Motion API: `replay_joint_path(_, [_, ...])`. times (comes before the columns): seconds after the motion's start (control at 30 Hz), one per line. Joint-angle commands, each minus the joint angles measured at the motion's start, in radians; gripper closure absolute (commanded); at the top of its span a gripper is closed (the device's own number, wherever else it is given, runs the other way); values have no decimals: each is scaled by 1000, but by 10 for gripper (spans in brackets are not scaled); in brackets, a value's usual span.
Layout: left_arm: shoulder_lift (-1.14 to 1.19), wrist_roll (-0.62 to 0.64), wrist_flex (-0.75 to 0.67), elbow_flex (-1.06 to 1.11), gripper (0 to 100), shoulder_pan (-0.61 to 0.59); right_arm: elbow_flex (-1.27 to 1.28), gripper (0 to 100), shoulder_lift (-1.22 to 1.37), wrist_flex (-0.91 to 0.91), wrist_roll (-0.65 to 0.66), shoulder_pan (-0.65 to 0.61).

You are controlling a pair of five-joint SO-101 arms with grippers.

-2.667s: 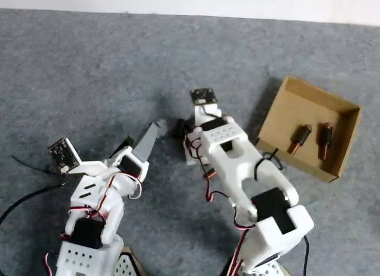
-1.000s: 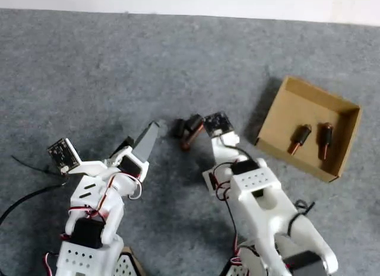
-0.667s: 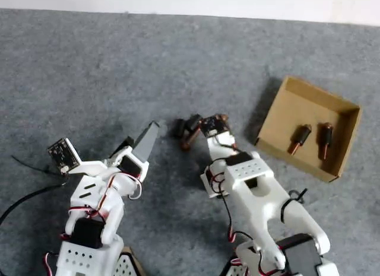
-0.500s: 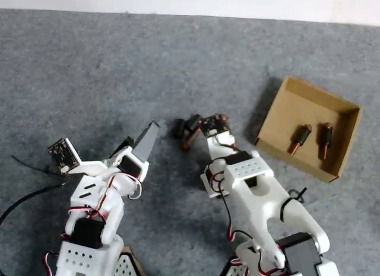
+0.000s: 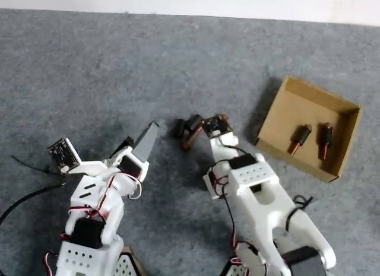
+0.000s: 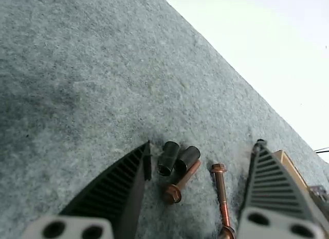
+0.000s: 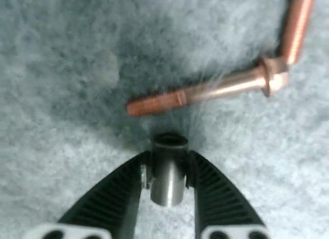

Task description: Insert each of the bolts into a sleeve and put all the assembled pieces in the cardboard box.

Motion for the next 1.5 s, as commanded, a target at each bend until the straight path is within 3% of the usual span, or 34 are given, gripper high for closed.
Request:
replay_joint_path(0.0, [-13, 3, -17, -7, 712, -10, 10, 897, -44, 12, 5, 12])
replay_joint_path(0.67, [-13, 3, -17, -7, 712, -12, 10, 900, 168, -36, 5, 12])
replay_joint_path(0.77, [-13, 3, -17, -7, 712, -12, 10, 994, 168, -47, 5, 12])
replay_joint_path(0.97, [-13, 3, -17, -7, 712, -12, 13, 995, 157, -54, 69, 24])
replay_joint_path(1.17, [-5, -38, -12, -18, 712, -5, 39, 995, -67, -58, 69, 110])
replay_joint_path(1.4, [-5, -87, -11, -38, 712, 22, 285, 995, -507, -110, 74, 116])
replay_joint_path(1.47, [-5, -130, 57, -93, 712, 65, 335, 995, -644, -105, 74, 117])
